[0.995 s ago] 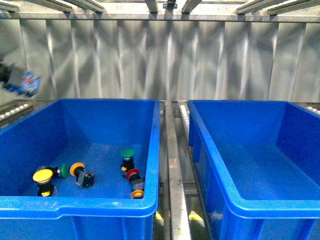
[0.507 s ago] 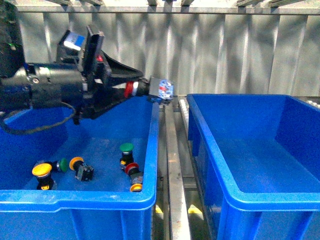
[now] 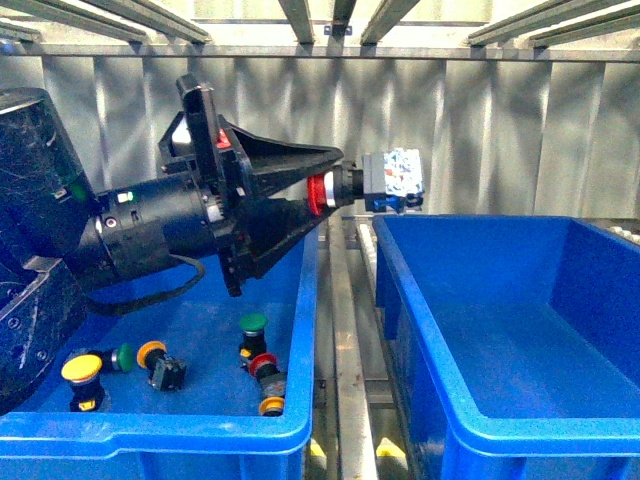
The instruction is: Pick red and yellow buttons and place in box
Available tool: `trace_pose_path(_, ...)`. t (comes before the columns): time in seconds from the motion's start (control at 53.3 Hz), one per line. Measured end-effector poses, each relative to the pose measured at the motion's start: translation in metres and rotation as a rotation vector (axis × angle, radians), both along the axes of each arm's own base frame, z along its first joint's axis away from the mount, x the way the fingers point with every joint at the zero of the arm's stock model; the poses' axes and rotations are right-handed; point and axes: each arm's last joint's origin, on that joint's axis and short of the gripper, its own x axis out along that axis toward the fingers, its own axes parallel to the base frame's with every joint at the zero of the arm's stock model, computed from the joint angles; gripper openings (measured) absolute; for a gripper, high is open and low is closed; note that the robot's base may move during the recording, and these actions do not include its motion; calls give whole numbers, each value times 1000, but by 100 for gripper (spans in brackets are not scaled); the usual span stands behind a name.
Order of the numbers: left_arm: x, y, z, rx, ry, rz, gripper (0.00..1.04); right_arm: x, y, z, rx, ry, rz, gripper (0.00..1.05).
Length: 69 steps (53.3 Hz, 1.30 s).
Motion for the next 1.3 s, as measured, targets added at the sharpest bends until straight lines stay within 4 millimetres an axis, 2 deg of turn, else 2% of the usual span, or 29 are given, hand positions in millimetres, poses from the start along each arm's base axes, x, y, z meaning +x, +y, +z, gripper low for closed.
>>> trace_pose_path(0.169, 16, -10, 9, 14, 12, -83, 35, 0, 0, 0, 0, 0, 0, 98)
trace_pose_path(0.375, 26, -41, 17, 86, 12, -180, 35, 0, 0, 0, 0, 0, 0, 98)
trace_pose_path(0.563, 31, -46, 22, 105, -10, -173, 35, 0, 0, 0, 0, 0, 0, 98)
trace_pose_path(0.676, 33, -46, 21, 117, -11, -163, 35, 8, -7, 5, 213, 14, -94, 98)
trace_pose_path(0.807, 32, -49, 21, 126, -24, -162, 35, 31, -36, 45, 603, -30, -200, 98)
trace_pose_path(0.826, 32, -49, 21, 126, -26, -161, 35, 32, -39, 48, 616, -34, -209, 98)
trace_pose_path(0.863, 31, -50, 20, 131, -28, -159, 35, 41, -50, 64, 753, -50, -216, 98)
trace_pose_path(0.995, 28, -49, 25, 142, -41, -139, 35, 59, -64, 101, 958, -89, -207, 98)
trace_pose_path(1.07, 24, -50, 28, 149, -59, -138, 35, 69, -65, 112, 1024, -90, -229, 98)
trace_pose_path(1.201, 16, -56, 36, 154, -96, -137, 35, 96, -52, 115, 1139, 99, -315, 98)
trace_pose_path(1.295, 12, -63, 38, 167, -107, -149, 35, 112, -44, 121, 1187, 132, -301, 98)
